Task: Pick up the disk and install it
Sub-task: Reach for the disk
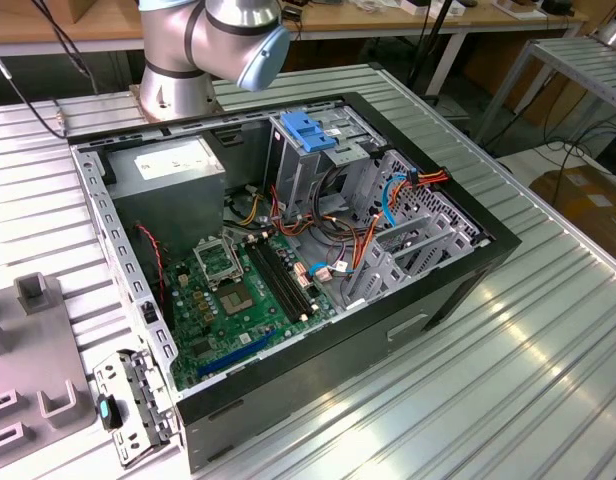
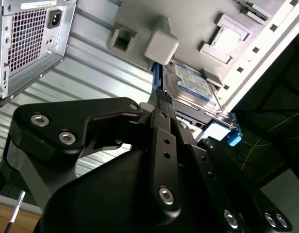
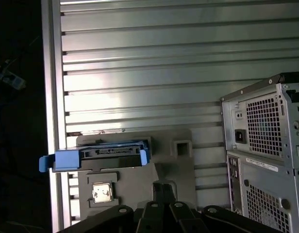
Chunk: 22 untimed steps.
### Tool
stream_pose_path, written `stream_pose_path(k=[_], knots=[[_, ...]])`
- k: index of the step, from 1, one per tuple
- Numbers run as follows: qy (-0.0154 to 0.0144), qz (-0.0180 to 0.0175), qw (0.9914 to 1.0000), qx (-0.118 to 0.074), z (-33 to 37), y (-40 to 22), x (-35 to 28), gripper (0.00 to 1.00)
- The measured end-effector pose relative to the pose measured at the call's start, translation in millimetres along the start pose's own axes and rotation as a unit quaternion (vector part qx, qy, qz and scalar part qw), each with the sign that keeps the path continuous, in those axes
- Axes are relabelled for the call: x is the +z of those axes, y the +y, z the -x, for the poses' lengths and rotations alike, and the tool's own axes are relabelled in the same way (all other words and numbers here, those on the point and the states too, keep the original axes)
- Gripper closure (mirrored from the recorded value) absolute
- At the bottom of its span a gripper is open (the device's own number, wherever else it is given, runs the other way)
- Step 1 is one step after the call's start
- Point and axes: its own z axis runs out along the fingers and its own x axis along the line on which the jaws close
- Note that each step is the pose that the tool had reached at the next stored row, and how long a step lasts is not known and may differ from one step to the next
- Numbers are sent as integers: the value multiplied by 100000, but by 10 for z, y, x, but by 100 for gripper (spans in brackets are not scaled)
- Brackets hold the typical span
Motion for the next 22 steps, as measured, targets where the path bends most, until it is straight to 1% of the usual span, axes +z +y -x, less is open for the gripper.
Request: stream_pose_path(k=[3,8,9,22], knots=[[34,-2,100000,1,-63,-5,-1,89],[72,-8,100000,-1,-141,-11,-2,89],[85,-9,100000,0,-168,-13,-3,89],[155,-14,100000,6,-342,-26,-5,89]])
